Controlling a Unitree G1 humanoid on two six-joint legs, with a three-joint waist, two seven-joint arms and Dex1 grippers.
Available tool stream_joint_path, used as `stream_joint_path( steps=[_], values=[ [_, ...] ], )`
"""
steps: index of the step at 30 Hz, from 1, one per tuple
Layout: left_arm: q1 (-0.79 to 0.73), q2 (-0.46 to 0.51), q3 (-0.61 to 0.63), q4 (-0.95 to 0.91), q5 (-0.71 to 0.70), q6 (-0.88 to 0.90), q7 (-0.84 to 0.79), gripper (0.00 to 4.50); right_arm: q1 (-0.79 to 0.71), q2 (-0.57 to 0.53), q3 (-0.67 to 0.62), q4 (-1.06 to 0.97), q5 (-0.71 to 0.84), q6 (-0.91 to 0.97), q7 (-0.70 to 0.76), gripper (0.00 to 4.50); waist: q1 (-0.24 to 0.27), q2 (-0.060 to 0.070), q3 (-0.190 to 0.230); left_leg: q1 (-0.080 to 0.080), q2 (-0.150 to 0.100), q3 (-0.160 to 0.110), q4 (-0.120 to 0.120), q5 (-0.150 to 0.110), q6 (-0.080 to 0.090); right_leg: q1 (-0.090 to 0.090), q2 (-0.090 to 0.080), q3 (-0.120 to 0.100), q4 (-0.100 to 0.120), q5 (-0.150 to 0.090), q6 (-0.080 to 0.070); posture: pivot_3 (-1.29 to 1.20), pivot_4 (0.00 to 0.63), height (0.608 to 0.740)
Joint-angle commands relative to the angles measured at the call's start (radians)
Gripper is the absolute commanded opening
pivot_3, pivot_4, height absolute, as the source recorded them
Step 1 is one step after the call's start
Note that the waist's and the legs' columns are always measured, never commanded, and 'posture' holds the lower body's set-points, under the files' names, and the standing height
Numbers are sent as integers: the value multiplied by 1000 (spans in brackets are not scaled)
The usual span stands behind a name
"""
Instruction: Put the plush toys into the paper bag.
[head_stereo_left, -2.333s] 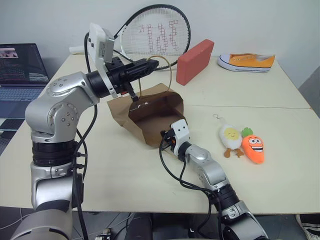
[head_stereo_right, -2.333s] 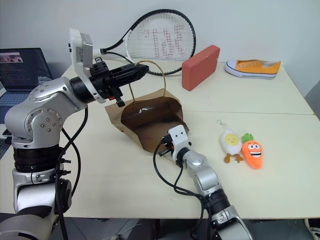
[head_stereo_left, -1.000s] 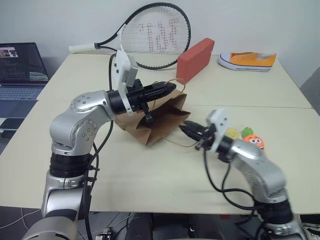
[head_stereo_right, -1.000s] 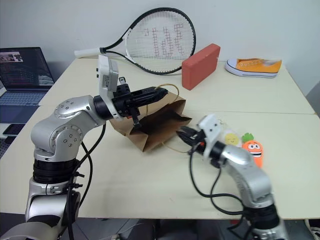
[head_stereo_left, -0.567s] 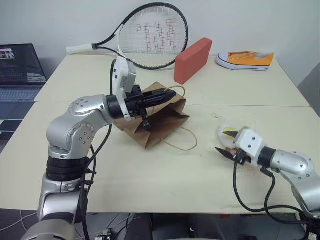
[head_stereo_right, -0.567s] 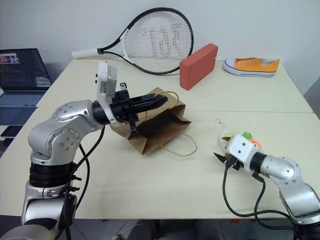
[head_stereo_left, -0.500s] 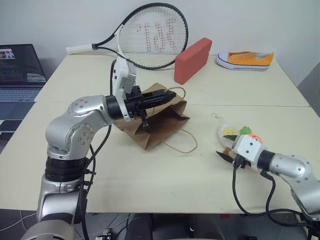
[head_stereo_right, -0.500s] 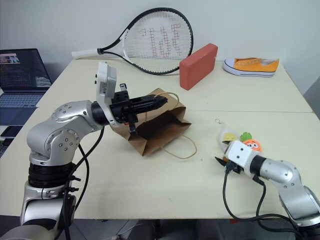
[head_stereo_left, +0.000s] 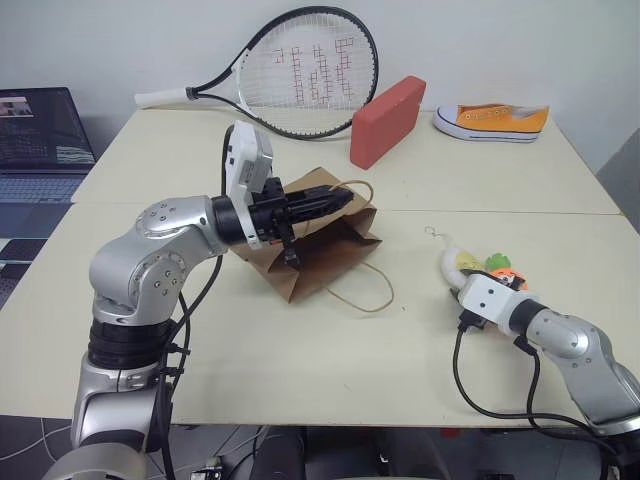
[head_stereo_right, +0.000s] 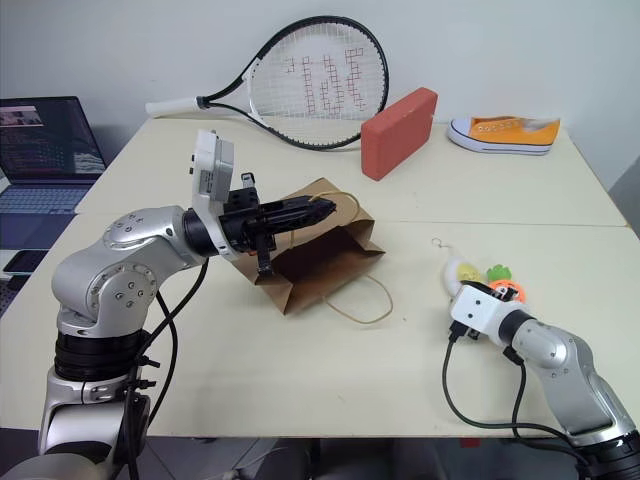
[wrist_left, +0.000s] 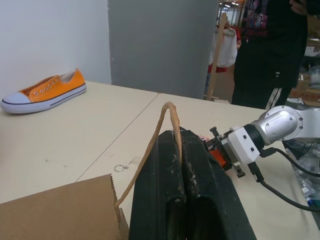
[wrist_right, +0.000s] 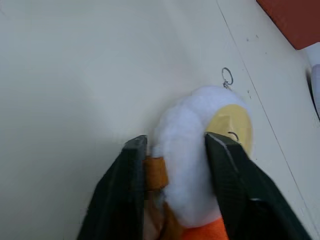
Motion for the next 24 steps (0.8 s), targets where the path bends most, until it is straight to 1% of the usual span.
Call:
stream_joint_path(
  steps=[1,2,5,8,11,15,17,20,22,24],
  values=[
    [-5,16,28,-31,-16,-7,-2,0,-10,6,-25,-8,-4,-9,-11,337,0,0,0,0,0,0,0,0,0,0,0,0,0,0,0,0,150,740],
    [-5,17,28,-30,-17,-7,-3,0,-12,5,-30,-10,0,-15,-7,13,0,0,0,0,0,0,0,0,0,0,0,0,0,0,0,0,150,740],
    [-5,22,29,-26,-20,-7,-7,0,-16,-2,-46,-36,22,-29,14,13,0,0,0,0,0,0,0,0,0,0,0,0,0,0,0,0,150,740],
    [-5,33,32,-19,-23,-6,-16,0,-49,7,-75,-113,109,6,74,13,-2,0,0,0,0,0,0,0,0,0,0,0,0,0,0,0,150,740],
    [-6,40,30,-15,-23,-5,-24,0,-119,17,-109,-205,293,113,180,13,-7,0,0,0,0,0,0,0,0,0,0,0,1,1,1,0,150,740],
    [-14,41,27,-7,-21,-6,-30,0,-201,31,-144,-311,544,346,258,13,-2,0,0,1,0,-1,0,0,0,1,0,-1,1,2,3,0,150,740],
    [-20,38,25,-2,-20,-6,-30,0,-233,41,-147,-338,632,433,264,13,0,0,0,0,0,-2,0,0,0,0,0,-2,1,3,4,0,150,740],
    [-27,36,24,1,-20,-6,-30,0,-268,63,-126,-344,703,505,254,13,1,0,0,0,0,-2,0,0,0,0,0,-1,1,3,4,0,150,740],
    [-29,36,23,2,-19,-6,-32,0,-297,97,-104,-335,724,531,227,13,1,0,0,0,0,-2,0,0,0,0,0,-1,0,3,4,0,150,740],
    [-31,36,20,0,-18,-6,-33,0,-324,129,-58,-313,705,520,207,13,0,0,0,0,0,-2,0,0,0,0,0,-1,1,2,4,0,150,740]
  ],
)
